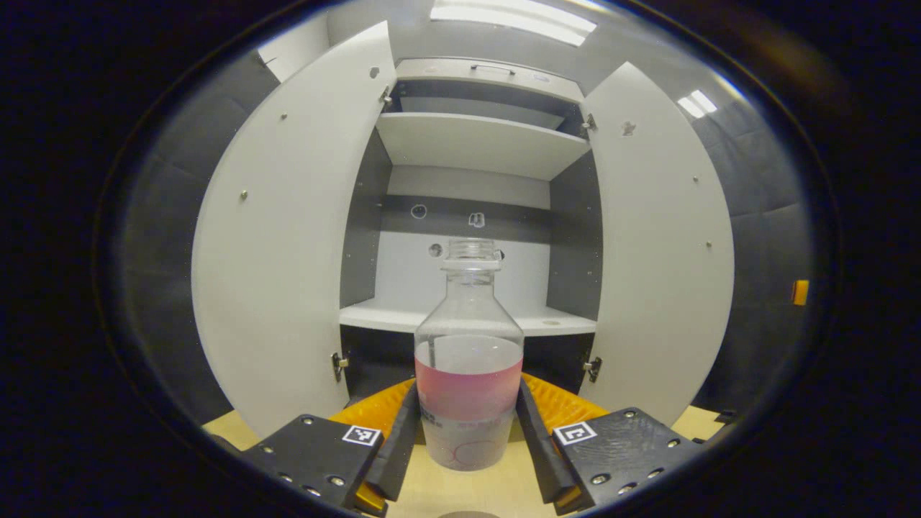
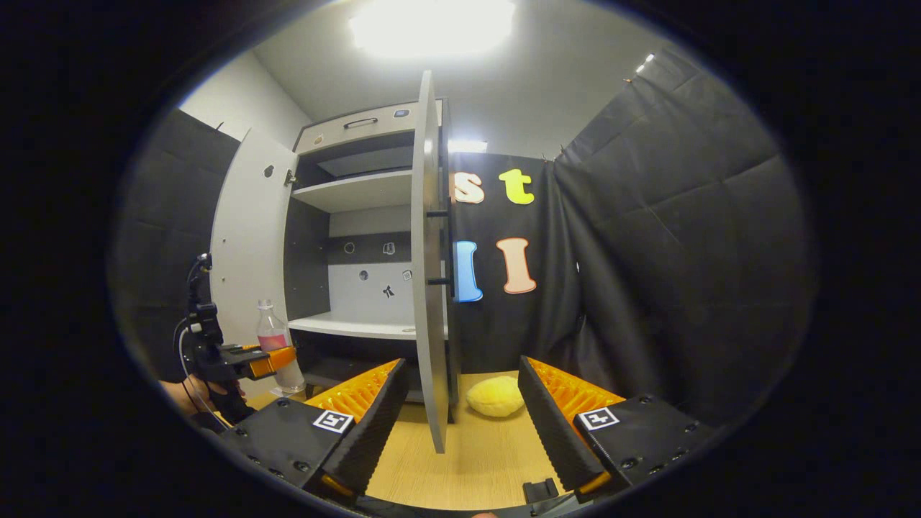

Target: Grasp the bottle in the cabinet with the left hand and place it on the coaster, then close the right door with the right hand and the left door with the left hand.

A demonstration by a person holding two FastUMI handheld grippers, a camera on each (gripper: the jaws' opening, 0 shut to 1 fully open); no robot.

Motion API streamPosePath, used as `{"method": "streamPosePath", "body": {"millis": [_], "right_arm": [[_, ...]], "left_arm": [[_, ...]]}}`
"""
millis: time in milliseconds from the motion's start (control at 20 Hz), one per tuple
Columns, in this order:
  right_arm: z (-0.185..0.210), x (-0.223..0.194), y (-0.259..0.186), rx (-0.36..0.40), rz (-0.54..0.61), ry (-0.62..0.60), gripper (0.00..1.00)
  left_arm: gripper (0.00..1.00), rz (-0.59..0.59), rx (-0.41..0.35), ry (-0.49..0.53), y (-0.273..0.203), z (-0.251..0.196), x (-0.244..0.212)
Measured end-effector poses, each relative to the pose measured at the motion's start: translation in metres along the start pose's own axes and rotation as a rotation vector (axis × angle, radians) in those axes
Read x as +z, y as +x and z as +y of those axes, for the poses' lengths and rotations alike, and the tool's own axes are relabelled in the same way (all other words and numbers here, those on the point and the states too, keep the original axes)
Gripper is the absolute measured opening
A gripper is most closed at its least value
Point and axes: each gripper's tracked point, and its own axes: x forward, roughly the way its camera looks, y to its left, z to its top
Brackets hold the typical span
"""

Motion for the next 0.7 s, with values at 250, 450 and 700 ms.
{"method": "streamPosePath", "body": {"millis": [250, 450, 700], "right_arm": [[0.006, -0.001, 0.004, 0.013, 0.007, -0.002, 0.92], [0.012, -0.008, 0.008, 0.027, 0.029, -0.014, 0.92], [0.019, -0.013, 0.01, 0.04, 0.05, -0.043, 0.98]], "left_arm": [[0.72, 0.033, 0.023, -0.001, -0.023, -0.001, -0.051], [0.72, 0.082, 0.049, -0.014, -0.039, 0.001, -0.1], [0.72, 0.144, 0.059, -0.013, -0.044, 0.002, -0.148]]}}
